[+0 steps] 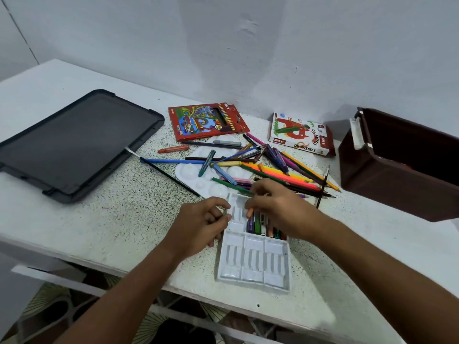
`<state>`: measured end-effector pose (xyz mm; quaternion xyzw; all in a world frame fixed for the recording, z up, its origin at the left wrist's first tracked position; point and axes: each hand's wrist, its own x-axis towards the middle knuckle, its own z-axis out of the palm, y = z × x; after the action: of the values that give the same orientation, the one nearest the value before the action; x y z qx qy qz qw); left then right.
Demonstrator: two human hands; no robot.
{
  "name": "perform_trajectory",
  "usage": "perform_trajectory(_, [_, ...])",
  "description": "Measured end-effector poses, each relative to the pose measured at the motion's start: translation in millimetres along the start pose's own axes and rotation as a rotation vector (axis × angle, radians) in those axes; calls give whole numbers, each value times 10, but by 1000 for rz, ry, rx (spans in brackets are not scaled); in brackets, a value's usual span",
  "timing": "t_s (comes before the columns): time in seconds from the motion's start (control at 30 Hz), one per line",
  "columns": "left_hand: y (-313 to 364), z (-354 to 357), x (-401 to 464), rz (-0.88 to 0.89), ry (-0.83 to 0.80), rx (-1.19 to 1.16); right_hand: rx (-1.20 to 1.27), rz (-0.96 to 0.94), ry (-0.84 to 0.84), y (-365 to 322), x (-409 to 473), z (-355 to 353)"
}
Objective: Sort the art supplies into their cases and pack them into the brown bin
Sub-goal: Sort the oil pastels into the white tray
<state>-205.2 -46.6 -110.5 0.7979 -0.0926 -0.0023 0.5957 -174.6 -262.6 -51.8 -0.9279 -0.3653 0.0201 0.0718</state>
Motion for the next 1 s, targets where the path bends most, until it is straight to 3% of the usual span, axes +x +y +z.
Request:
perform_trajectory(0.3, [-9, 12, 5, -1, 7, 18, 79, -73, 45, -159, -52, 102])
perform_trajectory(0.87, [-51, 24, 2, 36, 35, 13, 219, 6, 84, -123, -130, 227])
perform_trajectory(0.93, [-49, 23, 6, 29, 34, 12, 284, 79, 114, -114, -109, 133])
perform_trajectory(1.0, [-43, 25, 3, 25, 33, 14, 343, 274, 225, -28, -11, 11])
